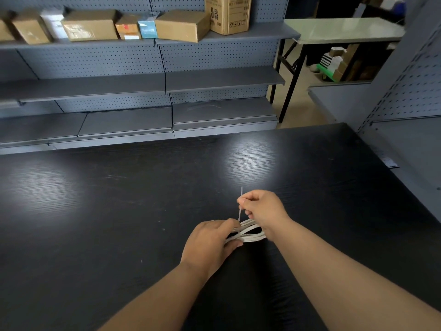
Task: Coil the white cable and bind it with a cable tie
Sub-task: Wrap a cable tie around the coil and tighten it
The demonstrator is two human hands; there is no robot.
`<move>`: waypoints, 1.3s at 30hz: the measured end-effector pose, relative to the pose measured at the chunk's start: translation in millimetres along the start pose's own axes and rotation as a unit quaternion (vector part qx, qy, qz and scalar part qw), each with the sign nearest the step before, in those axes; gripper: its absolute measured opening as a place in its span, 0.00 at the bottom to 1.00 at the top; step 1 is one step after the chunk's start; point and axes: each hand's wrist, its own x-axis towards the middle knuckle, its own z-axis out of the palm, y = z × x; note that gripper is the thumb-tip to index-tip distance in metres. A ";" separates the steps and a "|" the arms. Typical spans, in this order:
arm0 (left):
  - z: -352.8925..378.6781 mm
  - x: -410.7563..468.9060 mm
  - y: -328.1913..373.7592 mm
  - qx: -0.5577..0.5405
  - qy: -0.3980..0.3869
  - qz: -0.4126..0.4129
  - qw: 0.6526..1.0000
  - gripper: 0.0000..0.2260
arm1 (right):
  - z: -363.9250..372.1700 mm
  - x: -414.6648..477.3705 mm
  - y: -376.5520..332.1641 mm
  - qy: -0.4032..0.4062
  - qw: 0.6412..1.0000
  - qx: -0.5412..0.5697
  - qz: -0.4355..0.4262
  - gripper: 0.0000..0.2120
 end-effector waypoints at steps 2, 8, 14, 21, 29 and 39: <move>0.0 -0.1 -0.2 -0.006 -0.002 0.000 1.000 0.13 | 2.7 -0.3 0.3 0.001 1.000 0.007 0.001 0.10; -2.5 2.3 -2.7 -0.020 -0.017 0.008 1.000 0.12 | 7.2 -0.4 -1.7 0.011 1.000 0.001 -0.011 0.11; -4.1 5.1 -4.5 -0.028 -0.019 0.021 0.999 0.10 | 8.4 4.2 -8.3 0.017 1.000 0.001 -0.021 0.11; -2.8 5.2 -4.9 -0.032 -0.005 0.013 0.999 0.09 | 5.4 9.5 -13.9 0.023 0.999 0.023 -0.026 0.11; -4.6 5.0 -2.8 -0.006 -0.009 0.033 0.999 0.07 | 2.8 5.5 -15.1 0.001 1.000 0.011 -0.019 0.08; -12.3 2.2 6.7 0.046 -0.037 0.010 0.998 0.12 | -33.6 -11.8 -13.2 -0.005 0.992 -0.123 -0.040 0.09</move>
